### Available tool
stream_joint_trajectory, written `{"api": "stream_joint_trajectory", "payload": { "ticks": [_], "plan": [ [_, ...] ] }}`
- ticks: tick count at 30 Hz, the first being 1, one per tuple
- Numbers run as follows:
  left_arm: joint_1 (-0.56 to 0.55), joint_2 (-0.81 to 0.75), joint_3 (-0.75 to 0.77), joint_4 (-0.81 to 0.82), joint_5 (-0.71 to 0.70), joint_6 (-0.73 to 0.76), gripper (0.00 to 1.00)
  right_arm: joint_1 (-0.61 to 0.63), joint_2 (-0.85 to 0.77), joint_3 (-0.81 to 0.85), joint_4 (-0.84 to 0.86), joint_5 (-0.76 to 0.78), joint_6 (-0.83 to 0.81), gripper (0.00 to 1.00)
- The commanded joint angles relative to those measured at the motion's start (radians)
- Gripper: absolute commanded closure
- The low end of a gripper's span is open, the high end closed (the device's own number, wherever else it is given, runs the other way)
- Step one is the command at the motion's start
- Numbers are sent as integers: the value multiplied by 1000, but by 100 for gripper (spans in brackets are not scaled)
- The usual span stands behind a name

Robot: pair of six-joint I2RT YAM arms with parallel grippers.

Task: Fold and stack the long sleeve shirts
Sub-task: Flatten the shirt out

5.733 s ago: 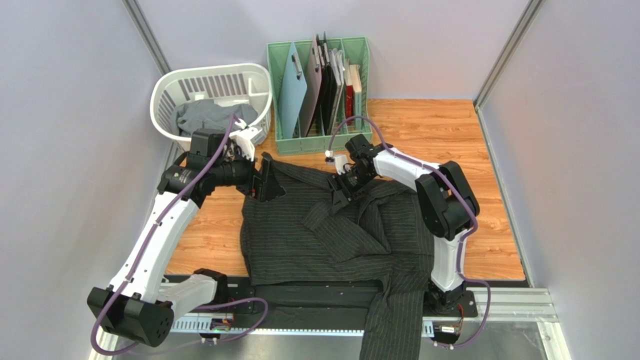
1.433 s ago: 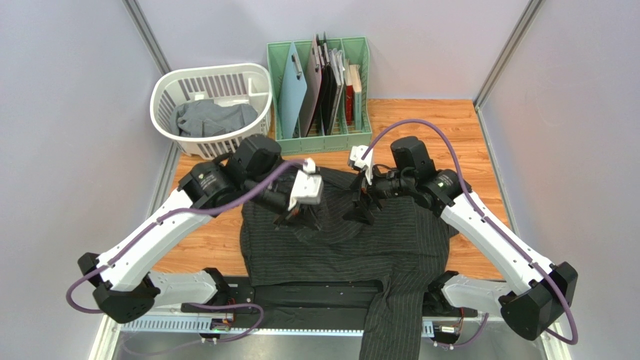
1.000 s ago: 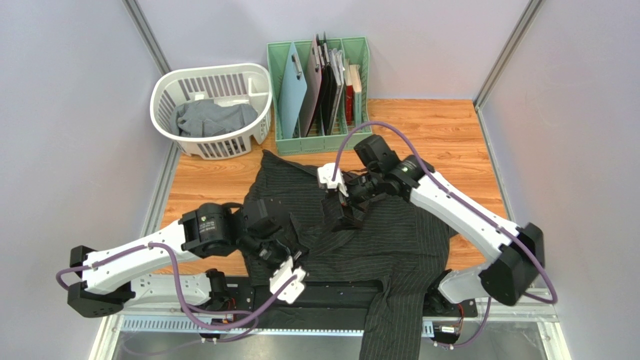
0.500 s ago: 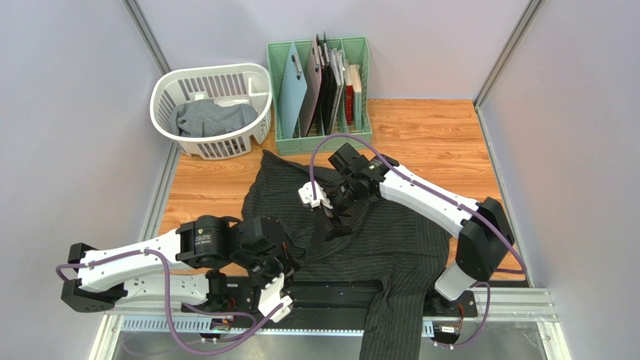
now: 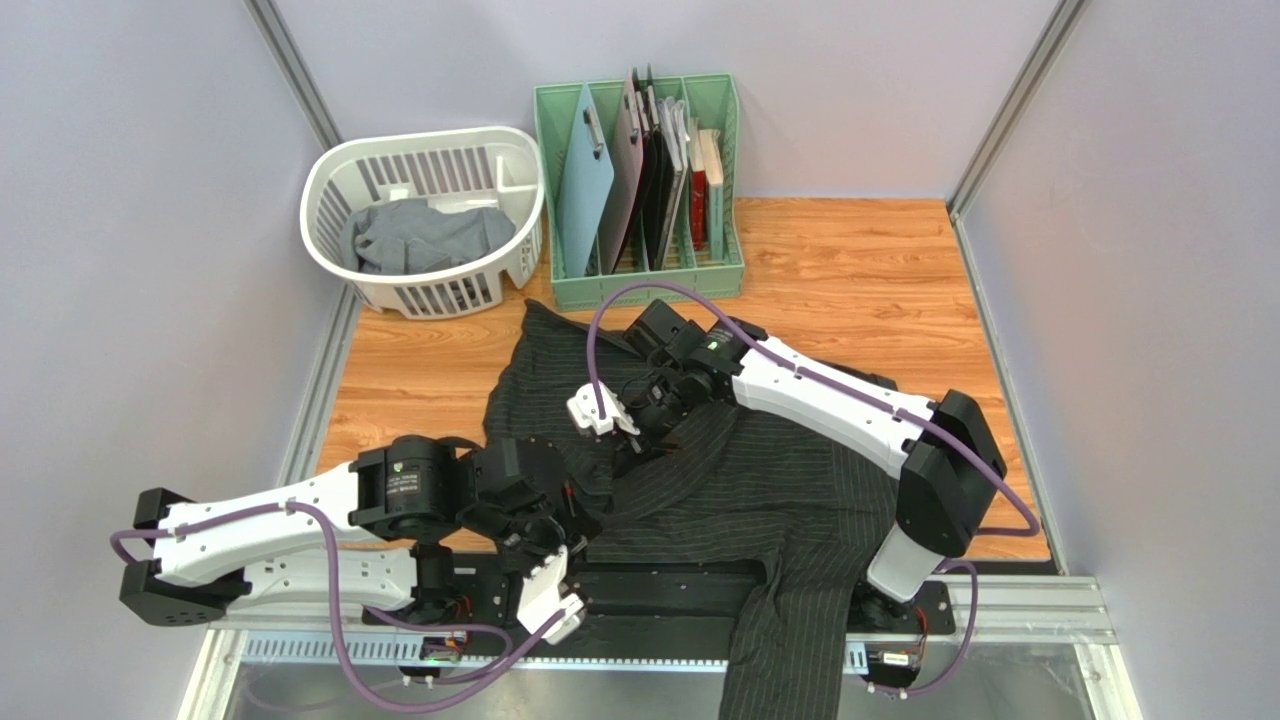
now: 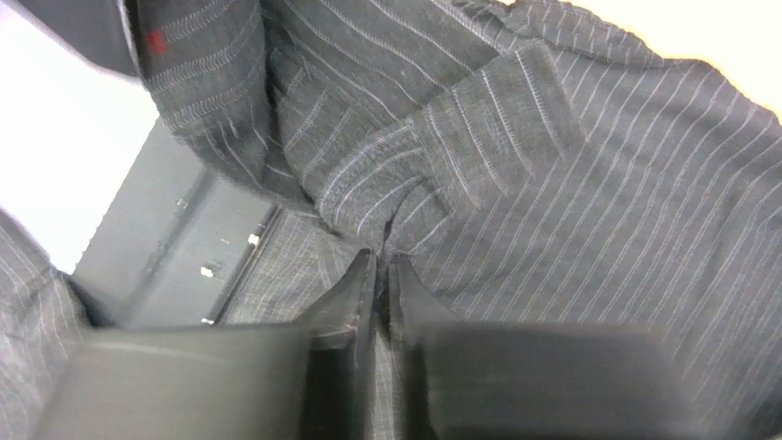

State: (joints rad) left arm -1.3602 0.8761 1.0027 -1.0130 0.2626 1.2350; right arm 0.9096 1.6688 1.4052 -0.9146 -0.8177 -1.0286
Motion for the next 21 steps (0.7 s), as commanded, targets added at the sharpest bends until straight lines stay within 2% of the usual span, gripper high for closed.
{"api": "stream_joint_trajectory", "payload": {
  "ticks": [1, 3, 4, 7, 8, 10, 11, 12, 13, 14, 15, 16, 17, 19, 21],
  "plan": [
    [1, -38, -19, 85, -36, -80, 93, -27, -58, 60, -26, 29, 136, 100],
    [29, -78, -21, 125, -26, -187, 78, -101, -133, 48, -29, 20, 180, 100],
    [53, -100, -18, 134, -5, -222, 77, -127, -161, 44, -15, 25, 196, 100],
    [221, -120, -7, 180, 53, -354, 72, -237, -271, 46, 9, 32, 286, 100],
    [346, -126, -4, 194, 76, -376, 71, -265, -294, 57, 14, 41, 304, 100],
    [481, -109, 5, 244, 145, -434, 65, -346, -352, 69, 42, 83, 352, 100],
    [606, -95, 8, 261, 171, -445, 60, -377, -368, 80, 55, 97, 370, 100],
    [662, -72, 23, 284, 193, -457, 55, -434, -383, 95, 75, 124, 409, 100],
    [711, -5, 36, 289, 213, -463, 46, -466, -402, 109, 106, 140, 421, 100],
    [795, 38, 51, 287, 222, -450, 36, -495, -405, 123, 124, 156, 441, 100],
    [834, 87, 94, 268, 237, -425, 27, -552, -403, 155, 141, 195, 461, 100],
    [905, 192, 120, 263, 262, -407, 21, -583, -396, 173, 173, 209, 493, 100],
    [938, 248, 144, 269, 260, -384, 19, -612, -388, 192, 187, 219, 505, 100],
    [1005, 395, 218, 268, 262, -317, 21, -684, -360, 250, 232, 248, 533, 100],
    [1024, 463, 254, 293, 221, -186, 21, -713, -340, 290, 249, 303, 524, 100]
  ]
}}
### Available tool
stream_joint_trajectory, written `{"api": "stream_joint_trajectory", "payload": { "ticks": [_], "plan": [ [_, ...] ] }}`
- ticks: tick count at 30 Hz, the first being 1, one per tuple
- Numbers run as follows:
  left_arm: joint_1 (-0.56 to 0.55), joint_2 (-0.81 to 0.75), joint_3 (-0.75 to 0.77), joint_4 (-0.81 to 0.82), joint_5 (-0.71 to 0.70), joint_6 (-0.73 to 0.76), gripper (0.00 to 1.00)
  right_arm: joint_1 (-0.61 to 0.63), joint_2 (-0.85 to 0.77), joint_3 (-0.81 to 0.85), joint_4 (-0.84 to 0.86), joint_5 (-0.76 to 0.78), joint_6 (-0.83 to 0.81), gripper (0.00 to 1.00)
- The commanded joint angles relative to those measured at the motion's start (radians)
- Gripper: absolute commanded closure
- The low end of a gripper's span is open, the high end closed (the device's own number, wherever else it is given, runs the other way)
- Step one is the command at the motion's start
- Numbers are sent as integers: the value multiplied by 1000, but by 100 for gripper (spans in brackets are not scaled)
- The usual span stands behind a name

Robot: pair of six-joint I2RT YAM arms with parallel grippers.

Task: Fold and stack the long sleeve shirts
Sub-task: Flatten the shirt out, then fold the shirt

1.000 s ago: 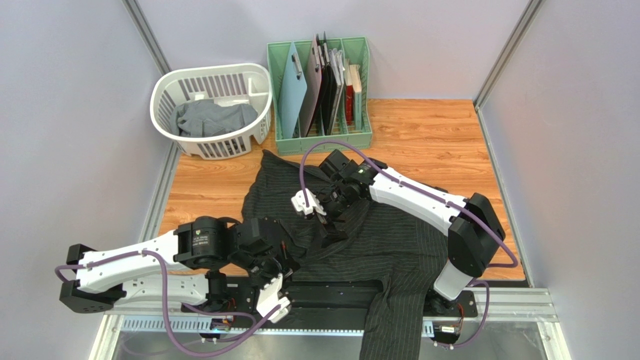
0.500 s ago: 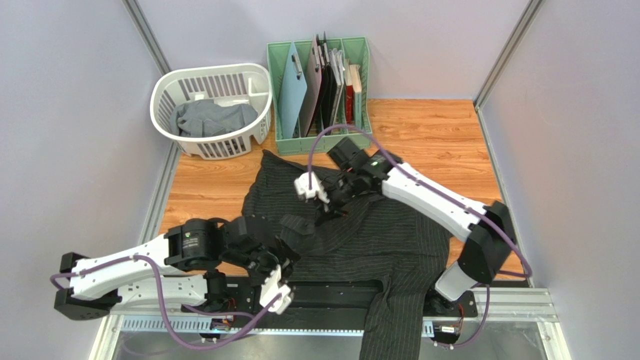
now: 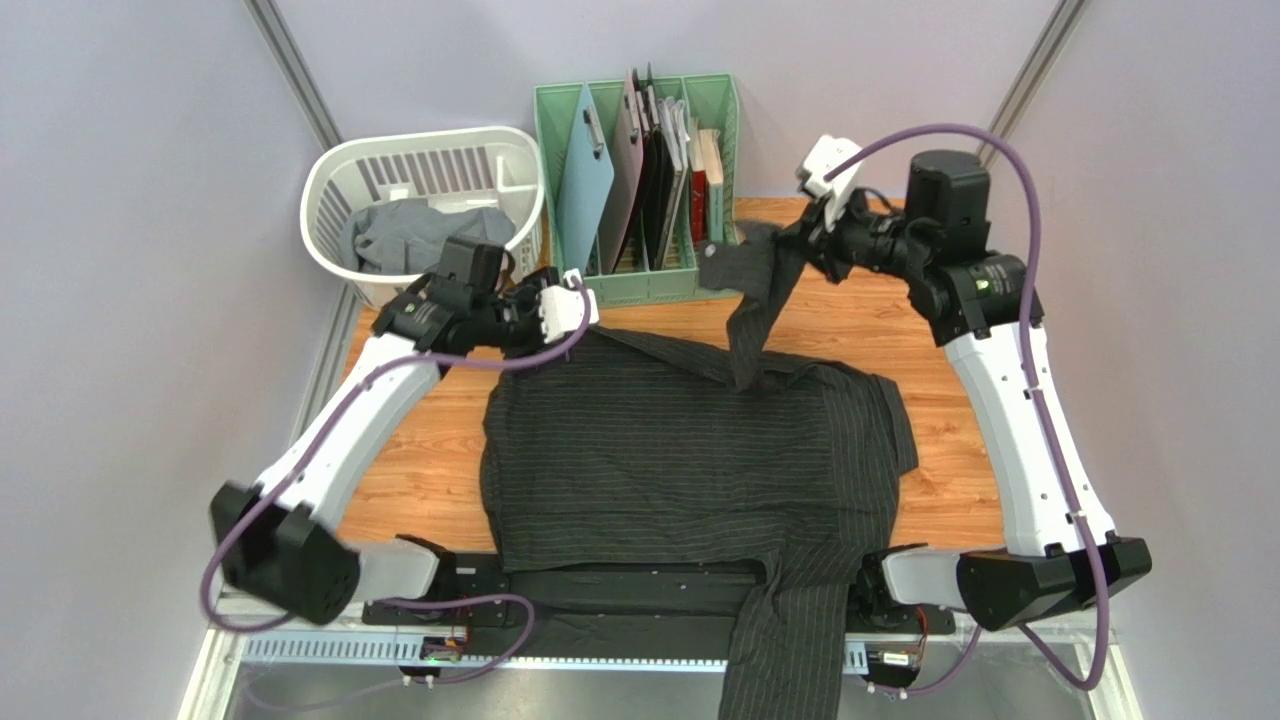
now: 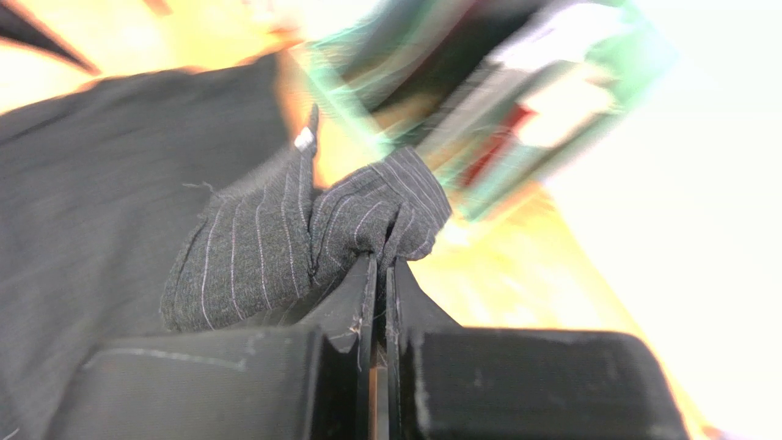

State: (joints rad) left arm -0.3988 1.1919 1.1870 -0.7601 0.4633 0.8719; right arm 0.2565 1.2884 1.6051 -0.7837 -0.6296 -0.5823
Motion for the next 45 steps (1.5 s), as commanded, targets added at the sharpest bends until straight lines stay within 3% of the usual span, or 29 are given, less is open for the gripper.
{"api": "stream_joint_trajectory", "payload": {
  "ticks": [1, 6, 13, 28, 33, 37, 45],
  "plan": [
    [75, 190, 68, 68, 15, 208, 22, -66, 48, 117, 145, 134, 79, 100],
    [80, 302, 25, 244, -23, 441, 27, -85, 101, 190, 231, 258, 78, 100],
    [87, 555, 108, 375, -133, 493, 34, -95, 130, 233, 348, 318, 30, 100],
    [90, 782, 286, 372, -175, 500, 44, -95, 100, 159, 546, 488, -96, 100],
    [90, 813, 312, 338, -158, 519, 46, -102, 65, 113, 546, 423, -96, 100],
    [91, 827, 336, 297, -152, 529, 55, -102, 61, 99, 548, 419, -97, 100],
    [91, 805, 296, 226, -124, 562, 63, -102, 65, 105, 555, 418, -97, 100]
  ]
}}
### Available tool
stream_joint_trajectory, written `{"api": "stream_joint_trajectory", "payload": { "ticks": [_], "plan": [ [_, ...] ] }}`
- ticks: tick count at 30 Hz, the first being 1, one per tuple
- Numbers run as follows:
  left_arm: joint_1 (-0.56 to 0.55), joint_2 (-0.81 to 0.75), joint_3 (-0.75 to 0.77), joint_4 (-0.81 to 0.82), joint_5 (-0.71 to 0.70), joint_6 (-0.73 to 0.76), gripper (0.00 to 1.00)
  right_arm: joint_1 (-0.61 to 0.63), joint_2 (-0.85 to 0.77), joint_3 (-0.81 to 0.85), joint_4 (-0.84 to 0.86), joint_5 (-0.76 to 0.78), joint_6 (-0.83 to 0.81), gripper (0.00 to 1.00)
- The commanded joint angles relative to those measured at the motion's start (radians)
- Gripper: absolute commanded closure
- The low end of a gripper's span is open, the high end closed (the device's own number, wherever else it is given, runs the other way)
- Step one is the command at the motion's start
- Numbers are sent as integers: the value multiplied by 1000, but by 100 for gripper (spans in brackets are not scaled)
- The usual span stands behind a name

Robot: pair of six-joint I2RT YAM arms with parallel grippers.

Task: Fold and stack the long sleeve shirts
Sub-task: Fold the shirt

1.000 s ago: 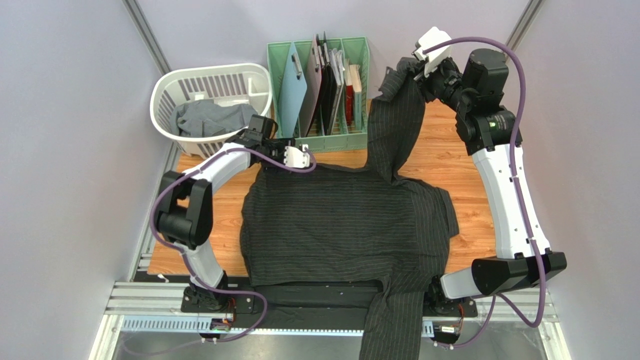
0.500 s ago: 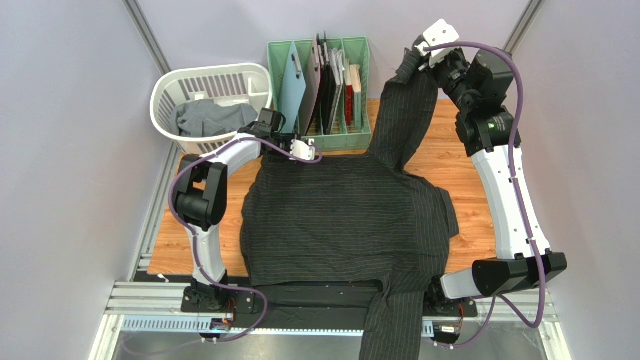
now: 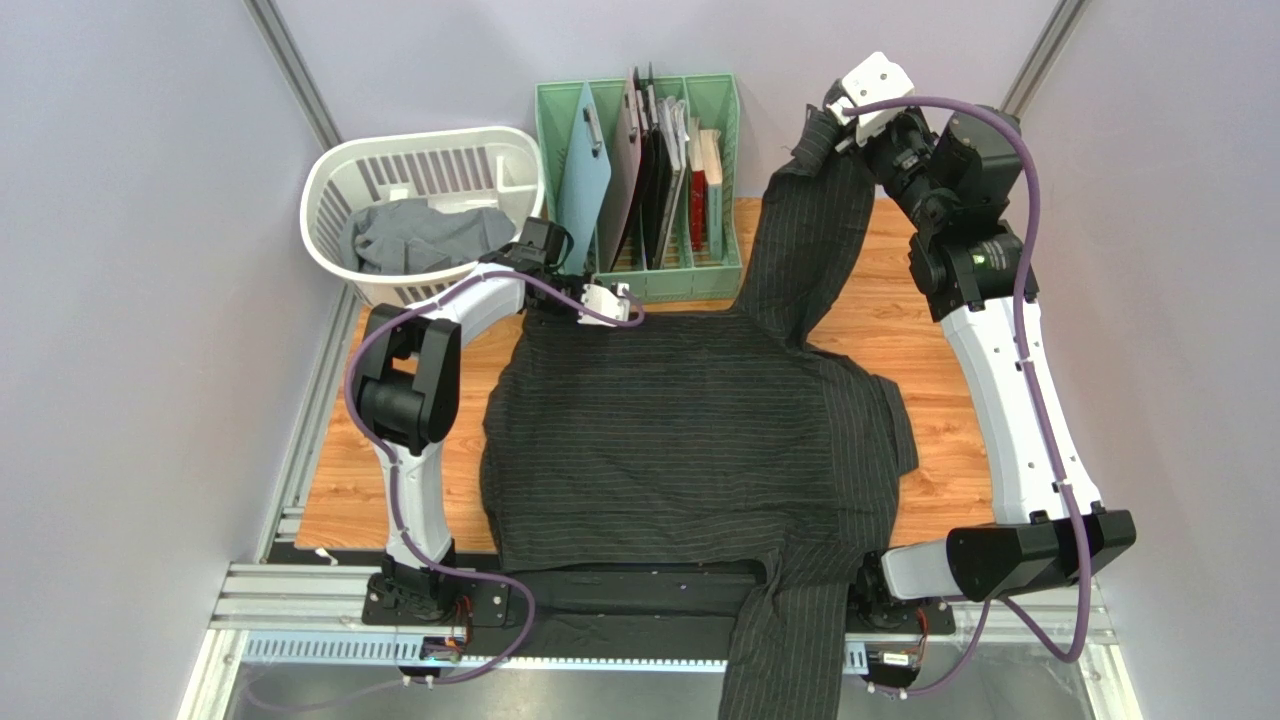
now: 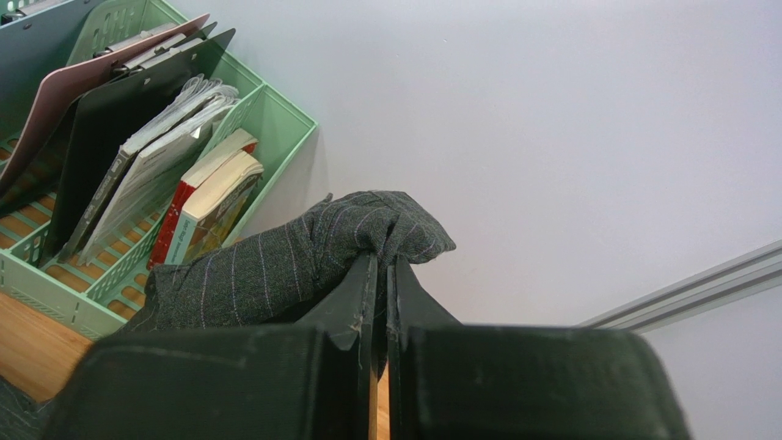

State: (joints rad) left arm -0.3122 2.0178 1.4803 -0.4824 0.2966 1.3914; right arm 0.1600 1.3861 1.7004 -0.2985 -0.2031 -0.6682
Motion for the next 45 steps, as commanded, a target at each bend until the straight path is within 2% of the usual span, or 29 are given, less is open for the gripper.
{"api": "stream_joint_trajectory", "payload": {
  "ticks": [1, 6, 9, 10, 13, 20, 23, 32, 40, 45],
  "plan": [
    [5, -19, 6, -58, 41, 44, 61, -5, -35, 8, 73, -9, -10, 100],
    [5, 1, 18, -62, 30, 41, 63, -10, -38, 11, 84, -12, -7, 100],
    [4, 2, 40, -79, 15, 23, 76, -14, -47, 8, 82, -18, -5, 100],
    [4, 1, 44, -78, 9, 12, 89, -14, -50, 2, 84, -18, -8, 100],
    [12, -36, 51, -91, -8, -32, 100, -19, -52, -16, 85, -24, -13, 100],
    [22, -177, 15, -182, -13, -75, 100, -27, -25, 24, 113, -2, -1, 100],
    [19, -240, -26, -188, -34, -100, 100, -27, -61, 35, 69, -13, 2, 100],
    [-13, -332, -144, -254, -96, -123, 100, -27, -327, -227, -99, -76, -30, 100],
    [-59, -412, -261, -297, -111, -172, 100, -27, -559, -344, -300, -143, -4, 100],
    [-106, -406, -319, -302, -125, -209, 100, -27, -651, -454, -460, -235, -65, 100]
  ]
}}
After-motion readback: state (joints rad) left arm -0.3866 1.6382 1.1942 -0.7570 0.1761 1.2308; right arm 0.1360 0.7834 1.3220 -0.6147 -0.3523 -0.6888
